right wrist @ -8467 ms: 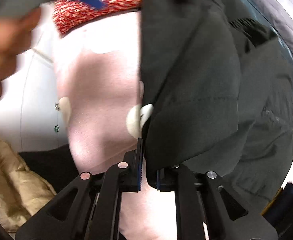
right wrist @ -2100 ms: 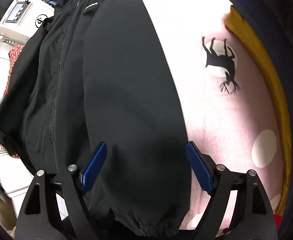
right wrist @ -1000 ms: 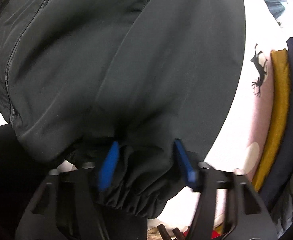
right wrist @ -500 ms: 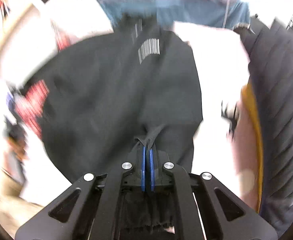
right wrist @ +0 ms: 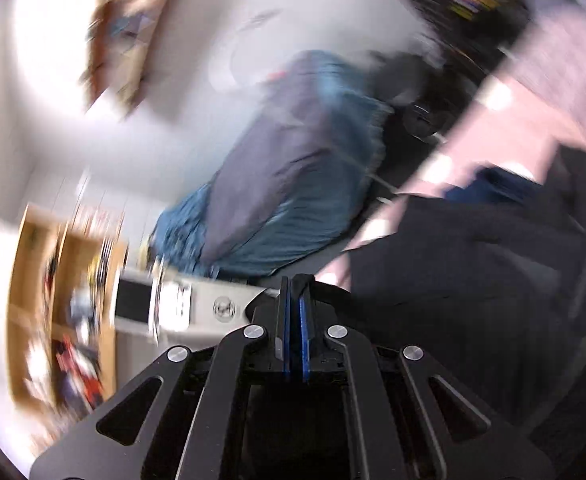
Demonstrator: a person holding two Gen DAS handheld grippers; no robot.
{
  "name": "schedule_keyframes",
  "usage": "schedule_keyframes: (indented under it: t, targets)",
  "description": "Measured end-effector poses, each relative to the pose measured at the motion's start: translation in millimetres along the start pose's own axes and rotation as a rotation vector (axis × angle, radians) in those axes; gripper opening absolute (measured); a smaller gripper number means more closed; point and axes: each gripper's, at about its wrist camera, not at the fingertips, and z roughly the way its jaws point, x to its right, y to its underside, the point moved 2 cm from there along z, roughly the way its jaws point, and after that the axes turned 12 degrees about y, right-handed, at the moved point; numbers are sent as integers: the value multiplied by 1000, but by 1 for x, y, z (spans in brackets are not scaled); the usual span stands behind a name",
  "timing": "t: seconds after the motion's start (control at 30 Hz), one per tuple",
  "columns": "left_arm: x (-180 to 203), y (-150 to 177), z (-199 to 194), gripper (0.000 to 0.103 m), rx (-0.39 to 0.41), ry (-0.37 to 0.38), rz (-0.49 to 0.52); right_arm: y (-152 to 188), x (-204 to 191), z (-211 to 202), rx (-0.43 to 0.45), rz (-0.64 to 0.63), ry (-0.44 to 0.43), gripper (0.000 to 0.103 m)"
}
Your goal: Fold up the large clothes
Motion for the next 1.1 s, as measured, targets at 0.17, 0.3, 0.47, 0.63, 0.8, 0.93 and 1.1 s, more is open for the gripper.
schedule_keyframes:
  t: [0.17,0.3,0.47,0.63,0.8,0.93,1.1]
  targets:
    - [-5,6,4,97,-25,-26,-17,0,109,70,-125,268,38,4]
    - [-6,9,2,97,-33,-44,-29,16,130,91,-123,367,-65,11]
    - [-3,18,6,97,-60,-56,-41,7,128,76,-106,370,-113,59]
    - [8,25,11,97,-81,-42,-40,5,116,33,-6,223,10,69]
    - [22,32,17,97,-95,-39,-11,41,76,-15,145,-116,204,70]
    - [26,39,17,97,-104,-36,31,91,38,-27,224,-386,263,70]
    - [2,50,8,97,-79,-73,77,182,-3,20,55,-714,200,75]
